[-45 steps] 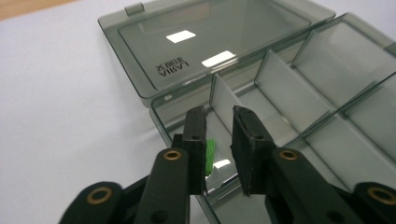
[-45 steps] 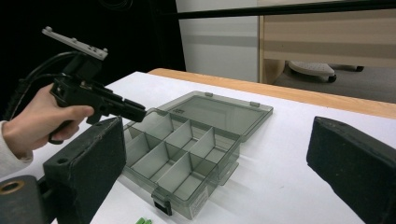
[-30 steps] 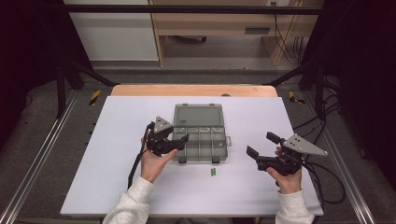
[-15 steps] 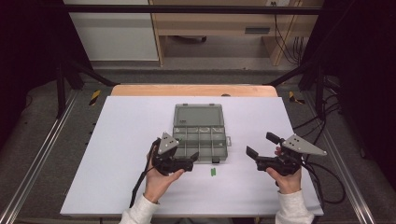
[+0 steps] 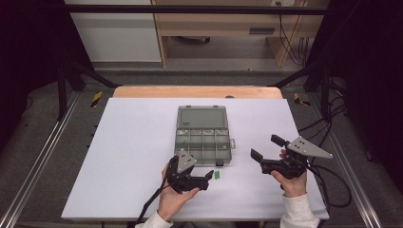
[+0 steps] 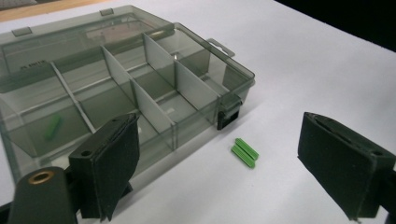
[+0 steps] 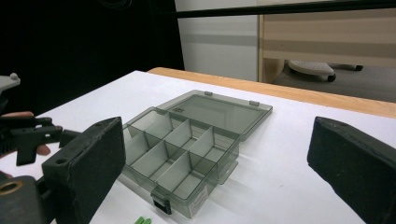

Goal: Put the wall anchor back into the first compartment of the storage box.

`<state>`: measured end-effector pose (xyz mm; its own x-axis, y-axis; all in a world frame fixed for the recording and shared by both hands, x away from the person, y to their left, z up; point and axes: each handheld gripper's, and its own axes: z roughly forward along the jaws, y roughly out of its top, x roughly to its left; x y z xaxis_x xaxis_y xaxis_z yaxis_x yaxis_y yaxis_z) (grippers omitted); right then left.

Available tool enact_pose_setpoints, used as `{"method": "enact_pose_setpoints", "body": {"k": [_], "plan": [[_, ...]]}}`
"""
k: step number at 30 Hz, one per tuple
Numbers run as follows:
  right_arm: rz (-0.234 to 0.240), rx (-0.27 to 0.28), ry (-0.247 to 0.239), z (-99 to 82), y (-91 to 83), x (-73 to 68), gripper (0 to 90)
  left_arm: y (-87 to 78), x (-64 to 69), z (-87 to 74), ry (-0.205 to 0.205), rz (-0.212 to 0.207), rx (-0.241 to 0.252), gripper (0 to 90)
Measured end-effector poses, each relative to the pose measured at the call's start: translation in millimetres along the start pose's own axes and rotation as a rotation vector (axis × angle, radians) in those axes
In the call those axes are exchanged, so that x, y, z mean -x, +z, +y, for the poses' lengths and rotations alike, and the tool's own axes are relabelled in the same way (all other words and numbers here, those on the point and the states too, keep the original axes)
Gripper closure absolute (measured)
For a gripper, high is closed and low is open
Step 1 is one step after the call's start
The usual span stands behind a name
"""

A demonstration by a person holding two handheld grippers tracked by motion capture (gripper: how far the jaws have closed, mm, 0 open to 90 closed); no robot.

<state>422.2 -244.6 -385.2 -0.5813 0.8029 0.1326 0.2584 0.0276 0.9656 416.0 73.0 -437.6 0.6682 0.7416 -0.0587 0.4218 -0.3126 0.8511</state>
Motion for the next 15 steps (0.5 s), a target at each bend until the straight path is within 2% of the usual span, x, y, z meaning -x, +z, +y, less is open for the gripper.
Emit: {"method": "enact_pose_setpoints", "body": {"k": [15], "plan": [[0.000, 0.000, -0.001, -0.2, 0.2, -0.5, 4.6, 23.8, 12.4, -12.9, -0.022, -0.014, -0.072, 16.3]]}}
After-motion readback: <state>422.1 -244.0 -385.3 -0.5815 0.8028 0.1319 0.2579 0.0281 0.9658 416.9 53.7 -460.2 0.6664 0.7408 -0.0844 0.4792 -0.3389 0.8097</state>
